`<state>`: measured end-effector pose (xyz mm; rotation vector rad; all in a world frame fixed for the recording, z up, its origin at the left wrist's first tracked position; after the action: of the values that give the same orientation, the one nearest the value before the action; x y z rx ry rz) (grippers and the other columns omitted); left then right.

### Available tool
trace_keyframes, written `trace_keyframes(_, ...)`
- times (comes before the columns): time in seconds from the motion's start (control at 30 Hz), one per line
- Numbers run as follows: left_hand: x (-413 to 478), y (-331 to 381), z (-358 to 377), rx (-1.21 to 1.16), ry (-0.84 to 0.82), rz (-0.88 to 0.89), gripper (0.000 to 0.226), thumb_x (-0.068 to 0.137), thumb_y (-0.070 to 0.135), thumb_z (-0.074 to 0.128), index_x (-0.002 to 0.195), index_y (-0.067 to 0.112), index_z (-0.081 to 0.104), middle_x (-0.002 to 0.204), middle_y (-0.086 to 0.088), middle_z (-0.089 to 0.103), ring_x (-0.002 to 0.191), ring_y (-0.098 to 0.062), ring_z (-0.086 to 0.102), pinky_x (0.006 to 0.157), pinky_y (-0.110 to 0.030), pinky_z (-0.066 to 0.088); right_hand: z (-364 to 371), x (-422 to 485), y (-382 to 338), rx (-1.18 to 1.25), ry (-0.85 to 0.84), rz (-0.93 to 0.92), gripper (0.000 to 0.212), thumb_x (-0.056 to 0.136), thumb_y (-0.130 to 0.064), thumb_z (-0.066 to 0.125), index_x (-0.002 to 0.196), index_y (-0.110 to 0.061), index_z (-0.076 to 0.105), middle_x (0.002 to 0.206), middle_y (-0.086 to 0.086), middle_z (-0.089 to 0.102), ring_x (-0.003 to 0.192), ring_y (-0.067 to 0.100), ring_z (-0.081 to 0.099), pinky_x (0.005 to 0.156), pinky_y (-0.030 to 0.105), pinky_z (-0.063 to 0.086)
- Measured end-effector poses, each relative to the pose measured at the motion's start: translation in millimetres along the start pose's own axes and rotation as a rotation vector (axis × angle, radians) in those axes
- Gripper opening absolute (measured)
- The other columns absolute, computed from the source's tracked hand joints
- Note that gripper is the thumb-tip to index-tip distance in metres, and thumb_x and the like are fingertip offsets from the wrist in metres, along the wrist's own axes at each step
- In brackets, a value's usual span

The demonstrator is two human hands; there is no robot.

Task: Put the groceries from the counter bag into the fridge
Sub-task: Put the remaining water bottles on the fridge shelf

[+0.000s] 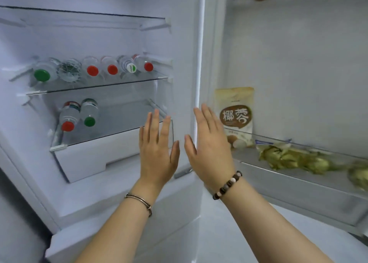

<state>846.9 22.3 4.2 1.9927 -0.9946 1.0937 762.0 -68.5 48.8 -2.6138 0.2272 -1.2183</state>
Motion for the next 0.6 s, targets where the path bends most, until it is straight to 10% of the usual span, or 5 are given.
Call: trace_keyframes(0.6,-17.2,394.7,11.3,-0.491,-0.163,0.348,0.059,0.093,0.035,0.038,0.147,0.02,0.019,0.157,-0.012,0.014,0.146,-0.028,0.006,0.115,-0.054,0.009,-329.9,-191.1,157.6,-0.493,0.372,0.323,0.057,0.088,-0.031,0.041,0.138,-0.003,0.039,0.146,0.018,0.036,0.138,0.03,0.027,0.111,0.051,0.028)
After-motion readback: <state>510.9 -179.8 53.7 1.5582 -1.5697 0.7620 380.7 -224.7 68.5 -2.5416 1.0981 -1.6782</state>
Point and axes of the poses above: each hand's wrist, its own x-axis towards the middle knuckle, its own z-axis out of the palm, y = z × x, the point moved 7 cm from there along x, towards the middle knuckle
